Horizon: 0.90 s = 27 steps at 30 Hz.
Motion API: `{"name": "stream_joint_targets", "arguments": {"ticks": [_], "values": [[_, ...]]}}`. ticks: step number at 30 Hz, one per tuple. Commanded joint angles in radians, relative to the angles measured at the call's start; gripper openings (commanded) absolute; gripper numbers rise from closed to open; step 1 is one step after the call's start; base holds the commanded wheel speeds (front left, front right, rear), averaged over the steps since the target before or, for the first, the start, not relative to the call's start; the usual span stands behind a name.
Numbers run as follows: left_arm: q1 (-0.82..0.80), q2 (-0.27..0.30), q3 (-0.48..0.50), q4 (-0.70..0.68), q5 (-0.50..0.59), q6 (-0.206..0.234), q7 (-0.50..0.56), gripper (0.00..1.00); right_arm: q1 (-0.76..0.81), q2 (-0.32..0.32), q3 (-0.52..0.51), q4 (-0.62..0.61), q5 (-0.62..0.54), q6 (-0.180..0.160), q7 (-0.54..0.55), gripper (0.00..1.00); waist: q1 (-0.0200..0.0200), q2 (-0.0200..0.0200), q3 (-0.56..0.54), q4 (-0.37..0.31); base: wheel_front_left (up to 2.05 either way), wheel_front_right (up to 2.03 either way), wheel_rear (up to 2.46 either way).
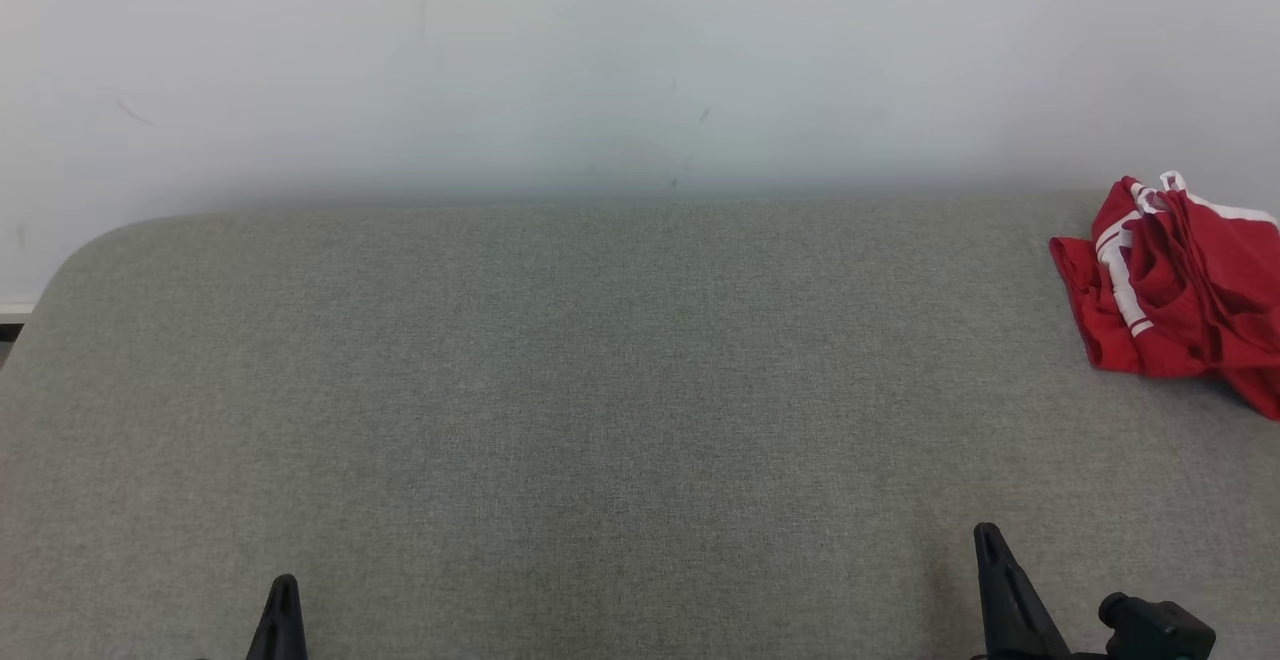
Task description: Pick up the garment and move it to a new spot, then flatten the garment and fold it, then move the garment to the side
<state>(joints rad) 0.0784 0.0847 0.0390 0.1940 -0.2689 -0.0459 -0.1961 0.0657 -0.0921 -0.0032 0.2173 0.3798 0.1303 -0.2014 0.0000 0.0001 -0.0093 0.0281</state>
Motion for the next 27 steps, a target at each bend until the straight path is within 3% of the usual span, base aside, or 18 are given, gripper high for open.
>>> {"name": "stream_joint_targets", "arguments": {"ticks": [1,27], "values": [[-0.032,0.001,0.007,-0.012,-0.066,-0.007,0.01,0.0,-0.028,0.002,-0.008,-0.013,0.058,0.0,0.012,0.0,0.0,-0.0001,0.0,-0.001,0.0,0.0,0.0],[-0.085,-0.011,0.028,0.006,-0.498,-0.035,0.109,0.0,-0.08,0.015,-0.042,-0.001,0.455,0.0,0.114,0.0,0.0,-0.0001,0.003,-0.007,0.0,0.0,0.0]]}}
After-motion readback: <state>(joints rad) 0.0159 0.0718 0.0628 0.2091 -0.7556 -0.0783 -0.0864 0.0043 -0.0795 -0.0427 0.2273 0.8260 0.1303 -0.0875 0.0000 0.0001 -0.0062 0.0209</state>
